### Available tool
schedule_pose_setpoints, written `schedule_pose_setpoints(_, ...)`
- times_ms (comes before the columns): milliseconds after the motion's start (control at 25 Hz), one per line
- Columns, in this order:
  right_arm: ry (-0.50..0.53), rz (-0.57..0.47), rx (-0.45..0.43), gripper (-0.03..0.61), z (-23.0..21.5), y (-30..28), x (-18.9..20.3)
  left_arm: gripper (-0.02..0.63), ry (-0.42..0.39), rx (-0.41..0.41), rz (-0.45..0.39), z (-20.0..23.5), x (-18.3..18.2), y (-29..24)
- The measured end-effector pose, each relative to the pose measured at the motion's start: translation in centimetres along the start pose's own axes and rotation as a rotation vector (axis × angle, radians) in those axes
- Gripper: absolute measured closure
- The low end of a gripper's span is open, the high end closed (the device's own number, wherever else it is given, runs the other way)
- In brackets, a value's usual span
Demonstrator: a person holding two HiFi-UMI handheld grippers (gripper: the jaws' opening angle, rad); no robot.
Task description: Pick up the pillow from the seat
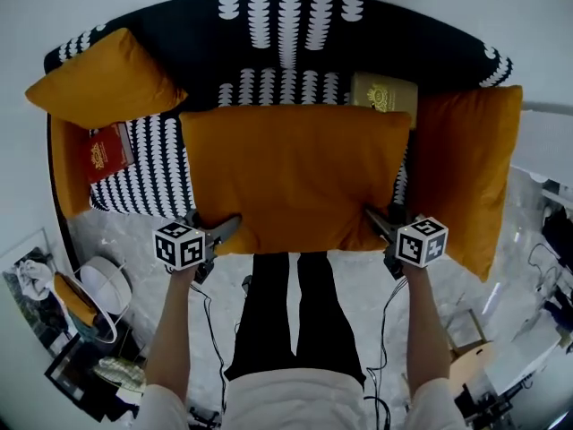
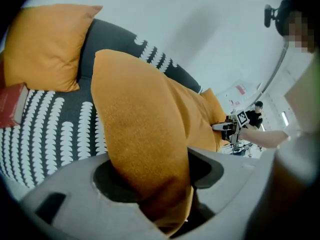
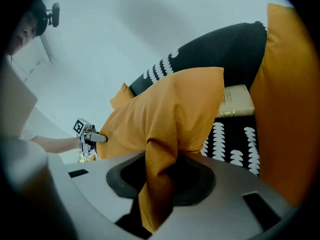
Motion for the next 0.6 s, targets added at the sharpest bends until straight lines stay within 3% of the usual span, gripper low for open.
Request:
schedule_pose_setpoints(320, 0.079, -0.082, -0.072, 0.453, 6.4, 6.6, -3.1, 0.339, -0.067, -0.043, -0.1, -6.1, -2.6, 9.2)
schedule_pose_setpoints(600, 0.147, -0.123, -0.11, 0.451, 10.8, 12.6, -4.3, 0.339, -0.1, -0.078, -0.171, -11.9, -2.6, 15.6)
Point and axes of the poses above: the fingertips, and each gripper's own axes: y backward along the fingers, z to its left, x out of its underside, the point moved 10 cm from there along y, backward along the fingers, and after that the axes turned 8 degrees about -x, right-handed, at the moved point
